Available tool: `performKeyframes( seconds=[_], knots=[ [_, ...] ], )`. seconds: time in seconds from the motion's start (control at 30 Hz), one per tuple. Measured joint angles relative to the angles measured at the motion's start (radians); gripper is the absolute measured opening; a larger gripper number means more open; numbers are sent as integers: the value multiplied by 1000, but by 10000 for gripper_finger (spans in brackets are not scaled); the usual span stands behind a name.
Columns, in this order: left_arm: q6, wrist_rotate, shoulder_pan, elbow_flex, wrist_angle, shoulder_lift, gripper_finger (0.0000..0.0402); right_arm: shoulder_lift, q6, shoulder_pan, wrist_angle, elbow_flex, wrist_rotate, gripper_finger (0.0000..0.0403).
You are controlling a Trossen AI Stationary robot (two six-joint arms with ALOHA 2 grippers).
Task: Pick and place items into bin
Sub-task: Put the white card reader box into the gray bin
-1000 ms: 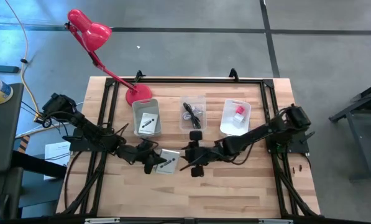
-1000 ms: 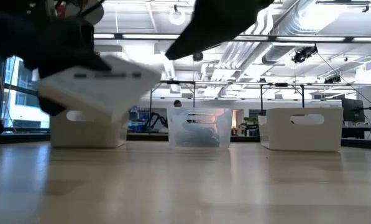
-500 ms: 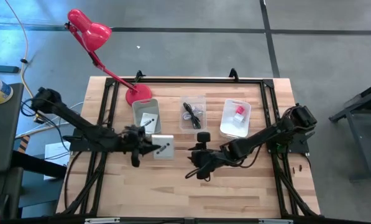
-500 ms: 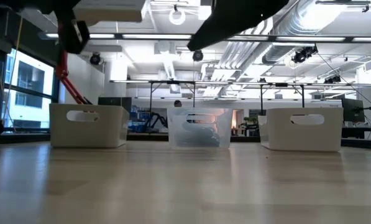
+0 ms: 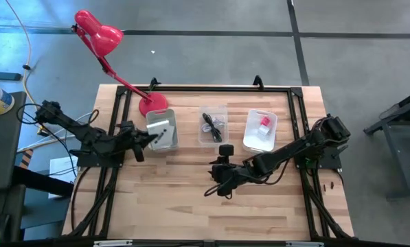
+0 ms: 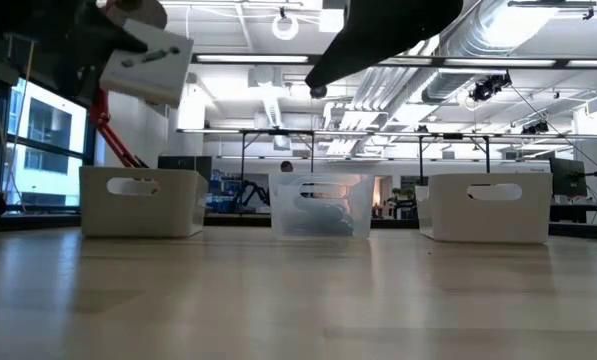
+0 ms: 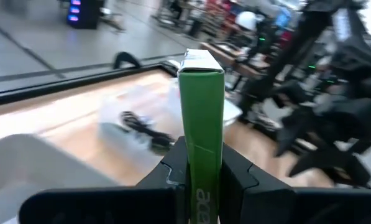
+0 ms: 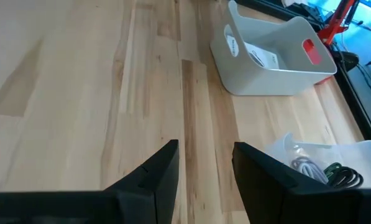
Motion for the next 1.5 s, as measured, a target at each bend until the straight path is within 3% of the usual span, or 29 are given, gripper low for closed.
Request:
performKeyframes(
  seconds=[0.13, 0.27, 0.5, 0.87, 1.17, 1.5],
  knots=[
    [-59, -51, 19, 0, -145, -67, 25, 0, 4, 2, 0, 0, 3, 142],
    [-112, -21, 100, 0, -253, -94, 25, 0, 11, 2, 0, 0, 3, 142],
    [-139, 143, 309, 0, -317, -78, 24, 0, 13, 22, 0, 0, 28, 142],
    [-191, 526, 638, 0, -300, 58, 24, -1, 13, 66, -36, 0, 102, 142],
    [-191, 679, 790, 0, -284, 195, 26, -1, 31, 120, -109, 0, 205, 142],
    [-210, 759, 879, 4, -262, 293, 27, -1, 93, 179, -199, 0, 317, 142]
  ],
)
